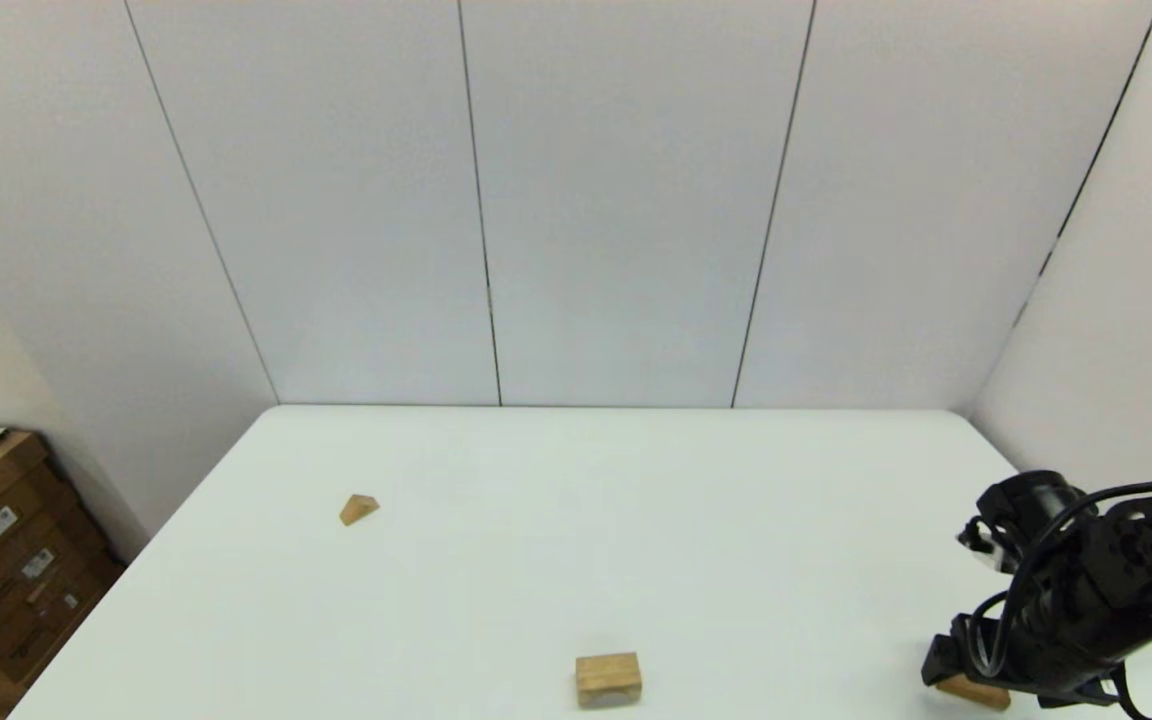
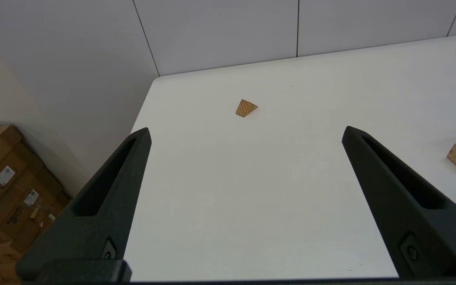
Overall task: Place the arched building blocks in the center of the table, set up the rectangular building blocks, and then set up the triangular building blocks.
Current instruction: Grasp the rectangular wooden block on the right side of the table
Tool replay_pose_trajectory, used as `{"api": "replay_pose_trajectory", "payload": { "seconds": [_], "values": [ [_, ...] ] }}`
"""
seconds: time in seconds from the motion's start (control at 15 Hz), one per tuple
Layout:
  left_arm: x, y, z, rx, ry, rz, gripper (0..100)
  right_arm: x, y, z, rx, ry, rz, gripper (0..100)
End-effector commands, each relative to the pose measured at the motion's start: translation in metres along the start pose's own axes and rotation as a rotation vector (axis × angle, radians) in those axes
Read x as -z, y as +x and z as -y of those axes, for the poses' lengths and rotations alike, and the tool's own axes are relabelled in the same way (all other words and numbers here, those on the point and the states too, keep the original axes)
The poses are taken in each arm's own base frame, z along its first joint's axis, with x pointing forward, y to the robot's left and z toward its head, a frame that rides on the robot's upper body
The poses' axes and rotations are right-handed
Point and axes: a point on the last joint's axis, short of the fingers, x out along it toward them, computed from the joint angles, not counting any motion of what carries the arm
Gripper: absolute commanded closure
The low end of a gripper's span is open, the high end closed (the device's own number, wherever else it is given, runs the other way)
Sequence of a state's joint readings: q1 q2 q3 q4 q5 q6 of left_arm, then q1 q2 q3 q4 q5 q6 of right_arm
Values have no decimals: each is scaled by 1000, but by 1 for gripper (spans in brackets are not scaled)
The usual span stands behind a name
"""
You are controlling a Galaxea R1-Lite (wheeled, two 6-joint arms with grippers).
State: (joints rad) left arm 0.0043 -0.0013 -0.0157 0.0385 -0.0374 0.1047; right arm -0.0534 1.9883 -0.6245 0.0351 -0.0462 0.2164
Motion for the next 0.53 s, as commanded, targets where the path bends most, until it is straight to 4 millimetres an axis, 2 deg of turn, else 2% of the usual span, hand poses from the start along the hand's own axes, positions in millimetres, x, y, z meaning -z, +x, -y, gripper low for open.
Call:
{"api": "replay_pose_trajectory", "payload": {
  "seconds": [0.07, 0.53],
  "values": [
    [0, 0, 0, -2, 0, -2, 0, -4, 11, -1, 7, 20, -24, 0],
    [0, 0, 0, -2, 0, -2, 0, -8, 17, 0, 10, 63, -33, 0]
  ]
}}
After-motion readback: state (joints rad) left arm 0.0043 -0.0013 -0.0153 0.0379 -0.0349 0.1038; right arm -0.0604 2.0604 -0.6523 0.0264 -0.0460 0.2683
